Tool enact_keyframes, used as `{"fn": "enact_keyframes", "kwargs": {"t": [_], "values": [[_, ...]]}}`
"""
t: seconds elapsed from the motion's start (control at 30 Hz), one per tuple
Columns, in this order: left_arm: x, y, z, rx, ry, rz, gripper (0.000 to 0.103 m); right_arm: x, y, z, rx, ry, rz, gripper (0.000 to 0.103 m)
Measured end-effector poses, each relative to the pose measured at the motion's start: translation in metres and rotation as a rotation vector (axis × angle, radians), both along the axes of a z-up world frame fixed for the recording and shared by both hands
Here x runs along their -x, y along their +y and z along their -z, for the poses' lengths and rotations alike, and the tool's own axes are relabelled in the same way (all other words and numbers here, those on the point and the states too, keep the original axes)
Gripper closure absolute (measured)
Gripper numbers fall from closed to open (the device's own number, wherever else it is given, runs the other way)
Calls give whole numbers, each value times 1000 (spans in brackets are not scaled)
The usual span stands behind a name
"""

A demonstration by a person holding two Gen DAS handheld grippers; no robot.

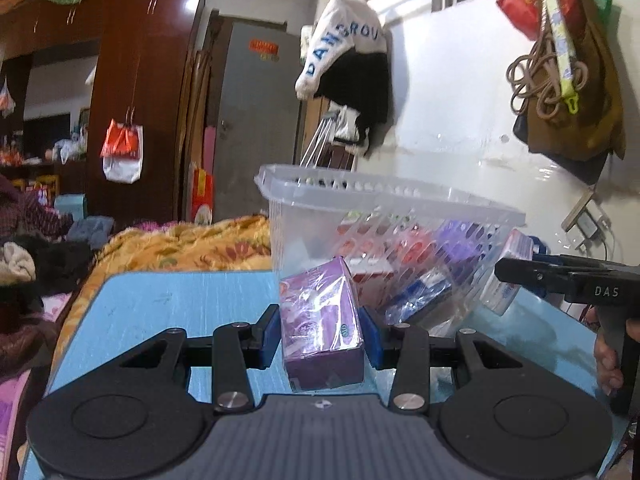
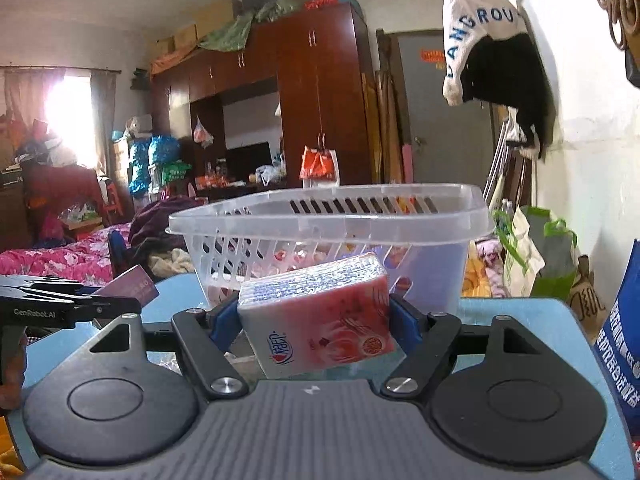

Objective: Organize objects
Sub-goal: 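Lift both boxes over the white basket and open both tools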

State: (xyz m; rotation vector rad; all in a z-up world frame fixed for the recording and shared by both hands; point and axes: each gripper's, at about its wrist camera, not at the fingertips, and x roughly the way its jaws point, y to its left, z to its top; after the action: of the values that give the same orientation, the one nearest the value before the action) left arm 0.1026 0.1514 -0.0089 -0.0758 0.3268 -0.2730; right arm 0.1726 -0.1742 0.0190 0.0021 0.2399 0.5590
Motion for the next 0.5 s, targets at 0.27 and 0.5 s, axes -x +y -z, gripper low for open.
{"fn": "enact_keyframes", "kwargs": {"t": [0.27, 0.5], "values": [[11, 3, -5, 10, -80, -33, 57, 18, 0, -3, 3, -107, 24, 25], [25, -18, -55, 69, -180, 54, 58, 35, -14, -50, -85, -218, 62, 25]]}}
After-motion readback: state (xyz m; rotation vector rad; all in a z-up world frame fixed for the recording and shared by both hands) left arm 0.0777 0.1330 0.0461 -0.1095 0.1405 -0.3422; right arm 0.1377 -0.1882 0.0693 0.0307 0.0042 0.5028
